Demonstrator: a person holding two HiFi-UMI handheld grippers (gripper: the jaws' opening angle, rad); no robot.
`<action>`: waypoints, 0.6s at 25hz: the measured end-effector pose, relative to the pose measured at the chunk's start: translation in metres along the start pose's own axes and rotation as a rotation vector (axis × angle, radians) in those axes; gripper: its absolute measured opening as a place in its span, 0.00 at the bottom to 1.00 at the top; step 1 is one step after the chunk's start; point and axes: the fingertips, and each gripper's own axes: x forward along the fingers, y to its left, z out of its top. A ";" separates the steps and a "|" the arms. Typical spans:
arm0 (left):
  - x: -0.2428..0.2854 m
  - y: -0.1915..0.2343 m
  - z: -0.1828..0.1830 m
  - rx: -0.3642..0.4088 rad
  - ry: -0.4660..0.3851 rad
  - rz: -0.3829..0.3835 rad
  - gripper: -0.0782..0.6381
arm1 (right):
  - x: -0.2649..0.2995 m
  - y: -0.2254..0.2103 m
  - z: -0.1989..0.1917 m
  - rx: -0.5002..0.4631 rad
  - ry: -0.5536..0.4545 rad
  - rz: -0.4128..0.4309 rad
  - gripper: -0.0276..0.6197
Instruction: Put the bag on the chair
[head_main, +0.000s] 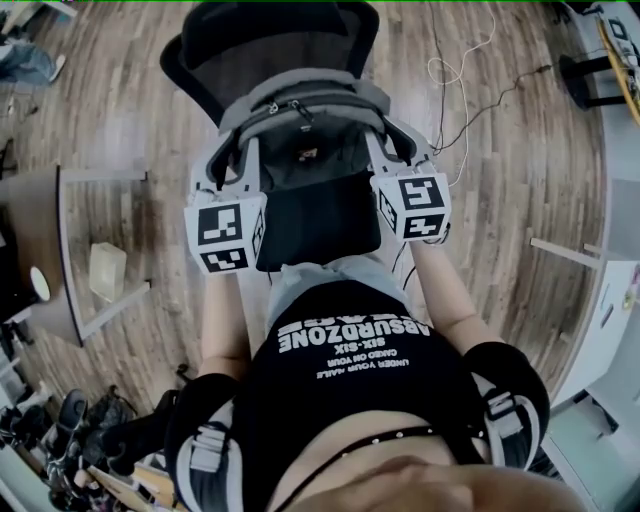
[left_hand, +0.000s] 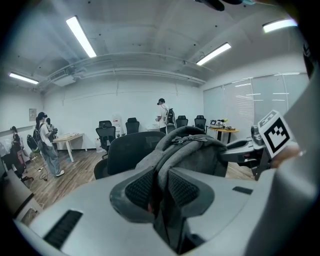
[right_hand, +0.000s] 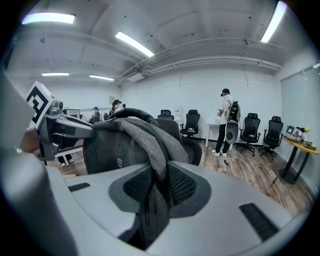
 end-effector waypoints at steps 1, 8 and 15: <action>0.001 0.001 0.001 -0.002 0.001 0.000 0.25 | 0.003 0.000 0.000 0.001 0.000 0.003 0.18; 0.021 0.003 0.000 -0.014 0.018 0.015 0.25 | 0.023 -0.012 -0.001 0.005 0.011 0.021 0.18; 0.035 0.000 -0.006 -0.023 0.040 0.017 0.25 | 0.032 -0.023 -0.008 0.013 0.032 0.026 0.18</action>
